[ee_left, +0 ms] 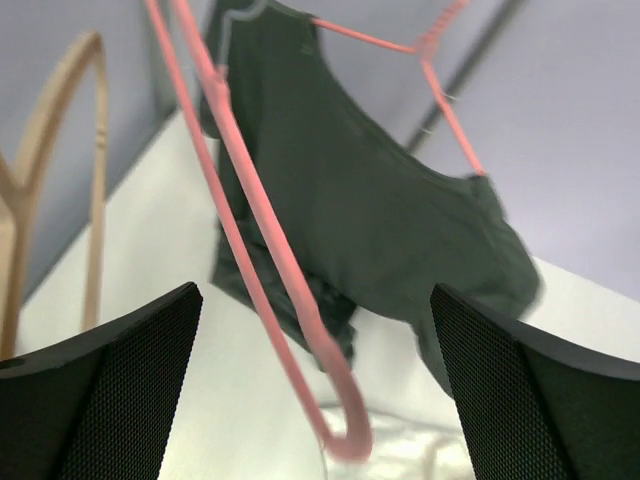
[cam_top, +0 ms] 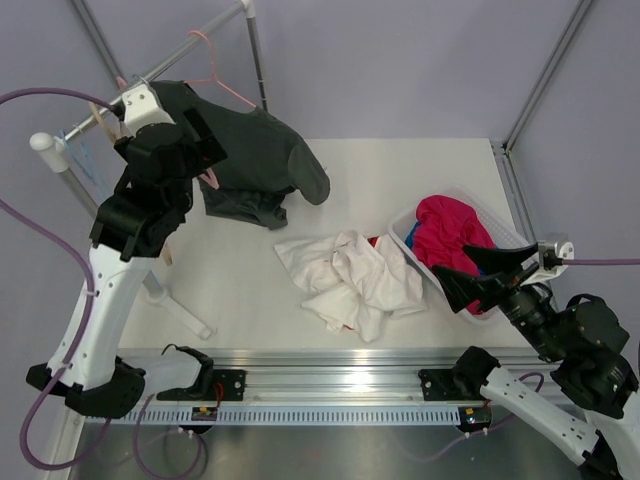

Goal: Remove the t-shirt from the hanger

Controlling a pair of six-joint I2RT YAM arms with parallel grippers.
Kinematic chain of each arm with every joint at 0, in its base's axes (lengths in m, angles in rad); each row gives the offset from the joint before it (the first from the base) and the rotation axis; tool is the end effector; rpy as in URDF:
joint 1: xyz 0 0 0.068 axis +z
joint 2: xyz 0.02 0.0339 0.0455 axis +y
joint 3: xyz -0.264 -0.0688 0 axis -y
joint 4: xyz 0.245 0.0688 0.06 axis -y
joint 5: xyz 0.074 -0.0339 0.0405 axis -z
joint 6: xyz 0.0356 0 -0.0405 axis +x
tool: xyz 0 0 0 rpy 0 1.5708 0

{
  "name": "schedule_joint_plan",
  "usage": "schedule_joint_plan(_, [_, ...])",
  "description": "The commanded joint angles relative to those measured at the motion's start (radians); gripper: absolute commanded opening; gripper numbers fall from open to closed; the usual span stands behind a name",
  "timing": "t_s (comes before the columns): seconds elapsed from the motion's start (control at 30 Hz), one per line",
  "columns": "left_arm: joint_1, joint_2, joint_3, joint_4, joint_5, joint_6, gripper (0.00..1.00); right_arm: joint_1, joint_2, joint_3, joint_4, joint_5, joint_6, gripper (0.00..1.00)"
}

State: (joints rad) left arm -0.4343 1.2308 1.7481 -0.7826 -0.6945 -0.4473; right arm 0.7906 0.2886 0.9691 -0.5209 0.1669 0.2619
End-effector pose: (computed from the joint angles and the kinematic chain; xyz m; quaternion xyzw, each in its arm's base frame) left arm 0.2028 -0.0690 0.5091 -0.2115 0.7456 0.0008 0.6319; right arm 0.0234 0.0153 0.4068 -0.1076 0.6404 0.3343 0.6831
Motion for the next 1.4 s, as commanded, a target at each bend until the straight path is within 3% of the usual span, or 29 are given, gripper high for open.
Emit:
schedule_joint_plan(0.0, [0.003,-0.091,-0.065,0.066,0.250,0.033,0.99,-0.002,0.053,0.036,-0.021,-0.010,0.017,0.99])
schedule_joint_plan(0.3, [-0.029,-0.201,-0.284,0.170,0.605,0.059,0.99,-0.001,0.265,0.031,-0.116,0.187,0.128,1.00])
schedule_joint_plan(0.4, [-0.060,-0.238,-0.326,0.174,0.645,0.065,0.99,-0.002,0.338,0.029,-0.128,0.197,0.134,1.00])
schedule_joint_plan(0.53, [-0.204,-0.312,-0.455,0.212,0.578,0.079,0.99,-0.002,0.408,-0.009,-0.058,0.088,0.108,0.99])
schedule_joint_plan(0.73, [-0.299,-0.506,-0.820,0.450,0.687,0.001,0.99,-0.002,0.612,-0.041,0.025,0.014,0.154,0.99])
schedule_joint_plan(0.9, [-0.319,-0.594,-1.042,0.653,0.796,-0.004,0.99,0.001,0.798,-0.105,0.146,-0.006,0.203,0.99])
schedule_joint_plan(1.07, [-0.319,-0.607,-1.142,0.778,0.854,-0.021,0.99,0.024,0.987,-0.086,0.182,0.078,0.234,0.99])
schedule_joint_plan(1.27, [-0.322,-0.661,-1.280,0.858,0.816,-0.034,0.99,0.036,1.220,-0.092,0.275,0.124,0.254,0.99])
schedule_joint_plan(1.37, [-0.322,-0.707,-1.354,0.896,0.721,-0.059,0.99,0.056,1.332,-0.052,0.272,0.144,0.260,1.00])
